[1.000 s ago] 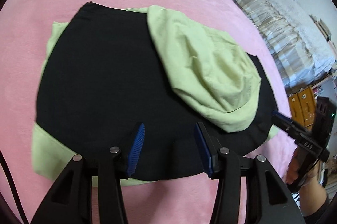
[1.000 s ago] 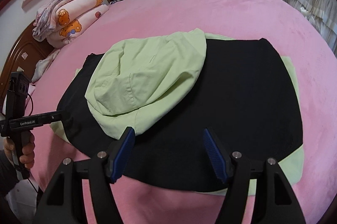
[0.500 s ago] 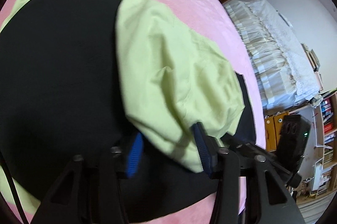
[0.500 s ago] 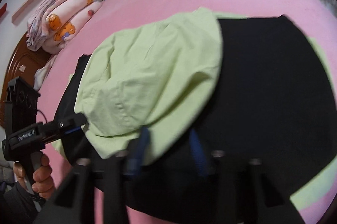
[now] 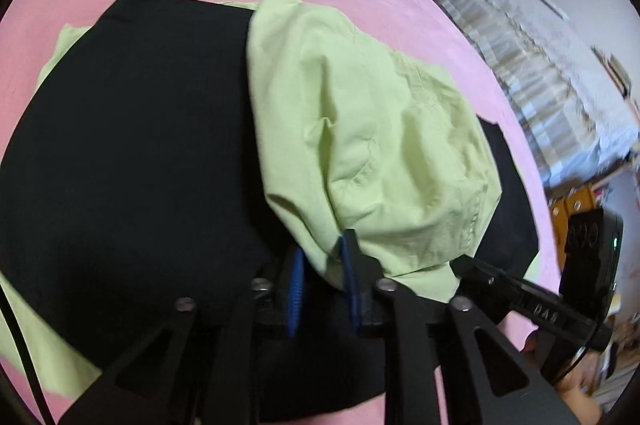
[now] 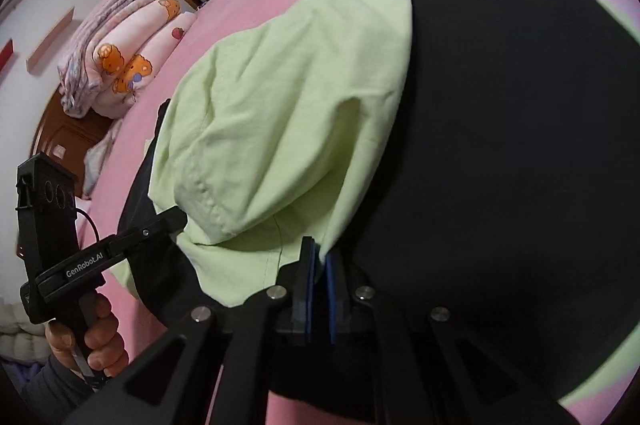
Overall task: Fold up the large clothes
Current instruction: 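Lay the green hood over the black bundle with the right gripper, then flatten the hood on the bundle with both grippers and release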
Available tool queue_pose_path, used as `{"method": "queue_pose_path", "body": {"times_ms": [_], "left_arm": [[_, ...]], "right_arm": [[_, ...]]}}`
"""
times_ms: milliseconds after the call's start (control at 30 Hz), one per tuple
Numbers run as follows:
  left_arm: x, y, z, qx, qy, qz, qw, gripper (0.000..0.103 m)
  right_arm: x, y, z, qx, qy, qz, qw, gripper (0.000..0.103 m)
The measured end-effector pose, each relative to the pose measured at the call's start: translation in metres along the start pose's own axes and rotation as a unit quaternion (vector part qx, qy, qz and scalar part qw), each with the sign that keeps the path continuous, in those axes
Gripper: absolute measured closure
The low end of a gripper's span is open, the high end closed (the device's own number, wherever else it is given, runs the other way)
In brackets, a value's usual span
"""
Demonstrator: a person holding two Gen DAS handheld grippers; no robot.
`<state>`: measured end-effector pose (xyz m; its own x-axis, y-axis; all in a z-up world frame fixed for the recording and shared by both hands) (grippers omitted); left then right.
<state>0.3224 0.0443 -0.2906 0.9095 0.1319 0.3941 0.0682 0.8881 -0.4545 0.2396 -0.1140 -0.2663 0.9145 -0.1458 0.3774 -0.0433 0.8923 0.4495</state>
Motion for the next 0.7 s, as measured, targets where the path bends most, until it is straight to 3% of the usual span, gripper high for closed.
{"method": "queue_pose_path", "body": {"times_ms": [33, 167, 300, 433, 567, 700], "left_arm": [[0.000, -0.001, 0.003, 0.003, 0.000, 0.004, 1.0000, 0.070], [0.002, 0.004, 0.035, 0.068, -0.039, -0.018, 0.9967, 0.054], [0.015, -0.002, 0.064, 0.086, -0.092, -0.033, 0.9915, 0.053], [0.032, -0.016, 0.067, 0.081, -0.106, -0.039, 0.9903, 0.053], [0.048, -0.028, 0.055, 0.058, -0.106, -0.035, 0.9921, 0.053], [0.048, -0.024, 0.015, 0.064, -0.076, -0.028, 0.9947, 0.053]], "right_arm": [[0.000, 0.002, 0.006, -0.014, -0.003, 0.014, 1.000, 0.092], [0.009, 0.006, 0.040, -0.057, -0.042, 0.051, 0.996, 0.088], [0.025, 0.017, 0.061, -0.058, -0.080, 0.067, 0.993, 0.088], [0.046, 0.047, 0.043, -0.028, -0.081, 0.080, 0.993, 0.088], [0.067, 0.076, 0.014, 0.001, -0.076, 0.087, 0.993, 0.088], [0.074, 0.057, -0.016, -0.035, -0.059, 0.084, 0.994, 0.088]]}}
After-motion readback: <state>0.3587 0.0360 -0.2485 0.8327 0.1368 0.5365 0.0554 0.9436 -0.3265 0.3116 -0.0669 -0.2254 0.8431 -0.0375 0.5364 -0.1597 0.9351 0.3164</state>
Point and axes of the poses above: each gripper's, at about its wrist camera, not at the fingertips, and z roughly against the way its jaws point, y to its left, x to its top, the point moved 10 cm from there along -z, roughly the way its jaws point, and after that the axes turned 1 degree about -z, right-handed, at the moved point
